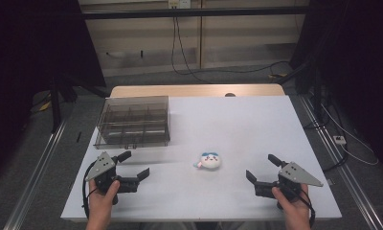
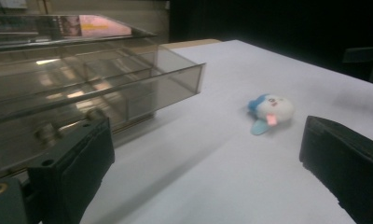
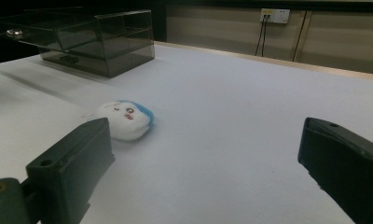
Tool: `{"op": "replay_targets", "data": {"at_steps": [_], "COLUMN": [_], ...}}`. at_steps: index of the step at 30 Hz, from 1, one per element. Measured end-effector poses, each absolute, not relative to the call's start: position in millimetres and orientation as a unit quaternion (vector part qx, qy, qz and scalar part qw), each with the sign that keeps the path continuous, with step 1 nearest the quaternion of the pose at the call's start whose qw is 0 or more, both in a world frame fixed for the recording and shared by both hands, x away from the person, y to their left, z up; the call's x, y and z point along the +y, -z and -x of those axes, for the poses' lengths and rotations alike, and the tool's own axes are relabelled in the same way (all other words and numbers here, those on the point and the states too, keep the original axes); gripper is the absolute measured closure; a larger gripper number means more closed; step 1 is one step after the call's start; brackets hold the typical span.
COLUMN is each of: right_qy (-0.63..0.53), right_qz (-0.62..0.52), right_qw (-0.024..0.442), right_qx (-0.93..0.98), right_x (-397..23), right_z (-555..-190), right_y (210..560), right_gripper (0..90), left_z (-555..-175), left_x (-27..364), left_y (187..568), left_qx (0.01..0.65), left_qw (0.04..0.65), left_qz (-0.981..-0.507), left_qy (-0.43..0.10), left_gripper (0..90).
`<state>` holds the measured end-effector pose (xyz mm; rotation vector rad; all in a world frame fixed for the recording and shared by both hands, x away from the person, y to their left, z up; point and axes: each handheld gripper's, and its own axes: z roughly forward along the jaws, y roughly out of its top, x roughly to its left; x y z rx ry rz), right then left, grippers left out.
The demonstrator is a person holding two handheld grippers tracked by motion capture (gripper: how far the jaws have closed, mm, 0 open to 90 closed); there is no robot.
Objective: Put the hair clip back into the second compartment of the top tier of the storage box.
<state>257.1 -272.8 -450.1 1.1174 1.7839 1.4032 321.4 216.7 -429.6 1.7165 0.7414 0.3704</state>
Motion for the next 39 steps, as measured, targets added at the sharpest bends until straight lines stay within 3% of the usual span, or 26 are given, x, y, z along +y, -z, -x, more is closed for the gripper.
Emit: {"op": "replay_targets", "data": {"at_steps": [14,39], "right_qy": [-0.529,-0.527], "right_qz": [-0.414,-0.406], "right_qw": [0.304,0.312], "right_qx": [0.676,0.678], "right_x": [-274,-270], "right_z": [-257,-259], "right_y": [446,442], "right_gripper": [1.7,2.0], "left_z": [-325,-353], "left_x": [174,84], "left_y": [419,432], "left_qx": [0.286,0.261], "left_qw": [0.577,0.495], "left_qz": [-0.755,-0.825], "left_qy": [-0.122,-0.075], "left_gripper": [3.5,5.1]}}
